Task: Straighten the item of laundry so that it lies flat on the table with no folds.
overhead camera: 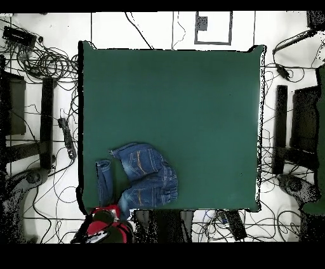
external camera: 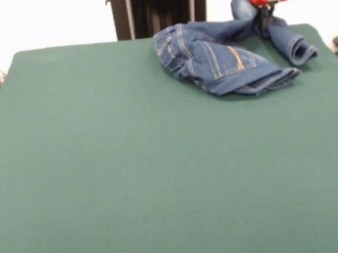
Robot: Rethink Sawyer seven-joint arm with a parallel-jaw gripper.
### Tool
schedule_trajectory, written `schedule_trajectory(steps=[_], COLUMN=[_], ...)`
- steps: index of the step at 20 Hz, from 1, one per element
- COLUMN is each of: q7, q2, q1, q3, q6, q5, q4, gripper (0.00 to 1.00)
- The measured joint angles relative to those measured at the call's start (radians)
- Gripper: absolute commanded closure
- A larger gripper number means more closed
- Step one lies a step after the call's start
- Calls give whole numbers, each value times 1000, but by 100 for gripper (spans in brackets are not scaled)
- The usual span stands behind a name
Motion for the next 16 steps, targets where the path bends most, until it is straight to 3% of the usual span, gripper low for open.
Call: schedule_trajectory(steps=[2,7,16], q7=[8,40,72], q2=[-8,-24,-25], q1=[47,98,97], q3=[2,20,46], q6=[0,0,0], q5=[61,117,126], q4=[40,95,126], gripper=[100,100,100])
